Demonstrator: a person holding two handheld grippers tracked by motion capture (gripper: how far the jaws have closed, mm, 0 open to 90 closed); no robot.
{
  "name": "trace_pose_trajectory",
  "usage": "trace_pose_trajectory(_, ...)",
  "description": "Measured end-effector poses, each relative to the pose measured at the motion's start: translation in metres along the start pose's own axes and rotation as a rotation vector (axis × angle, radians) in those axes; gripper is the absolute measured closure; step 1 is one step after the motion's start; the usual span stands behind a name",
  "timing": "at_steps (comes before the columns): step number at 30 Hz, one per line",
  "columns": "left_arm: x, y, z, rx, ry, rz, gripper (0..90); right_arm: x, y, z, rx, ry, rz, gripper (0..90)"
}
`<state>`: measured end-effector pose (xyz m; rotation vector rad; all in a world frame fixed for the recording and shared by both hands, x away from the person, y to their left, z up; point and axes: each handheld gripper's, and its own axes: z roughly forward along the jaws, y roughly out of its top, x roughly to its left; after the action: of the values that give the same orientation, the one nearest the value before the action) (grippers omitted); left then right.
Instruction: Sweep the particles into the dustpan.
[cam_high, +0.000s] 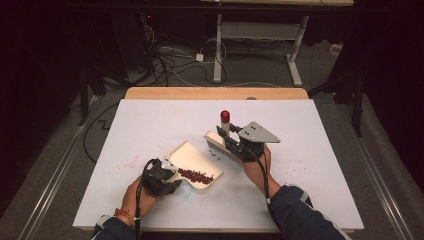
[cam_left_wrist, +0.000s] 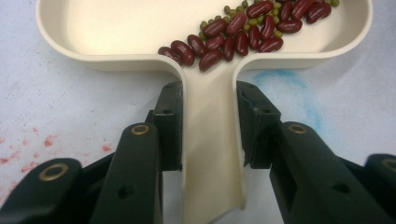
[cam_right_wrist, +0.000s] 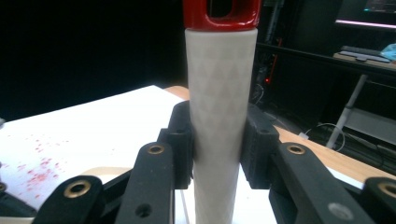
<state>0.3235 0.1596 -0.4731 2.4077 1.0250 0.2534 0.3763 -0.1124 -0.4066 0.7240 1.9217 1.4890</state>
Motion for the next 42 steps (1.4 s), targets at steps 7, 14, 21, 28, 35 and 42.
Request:
trace_pose_trajectory(7,0.0,0.001,0.0,-0.002,0.001,0.001,63.6,0.017,0.001,-0.003,-0.002,0.052,0.005,69.3)
trace_pose_trajectory(14,0.0,0.001,0.0,-0.003,0.002,0.004,63.6,0.032,0.007,-0.009,-0.021,0.115,0.019,69.7)
trace_pose_trajectory(21,0.0,0.001,0.0,-0.004,0.001,0.002,63.7,0.039,0.013,-0.017,-0.033,0.151,0.024,69.6)
trace_pose_trajectory(28,0.0,0.0,0.0,-0.009,-0.005,-0.008,63.6,0.033,0.015,-0.021,-0.045,0.118,0.01,69.6)
trace_pose_trajectory(35,-0.001,0.0,0.0,-0.016,-0.001,-0.026,63.7,0.032,0.003,-0.014,-0.012,0.101,-0.023,69.6)
trace_pose_trajectory(42,-0.006,0.001,0.001,-0.013,0.017,-0.062,63.6,0.046,0.004,-0.016,-0.012,0.145,-0.017,69.5)
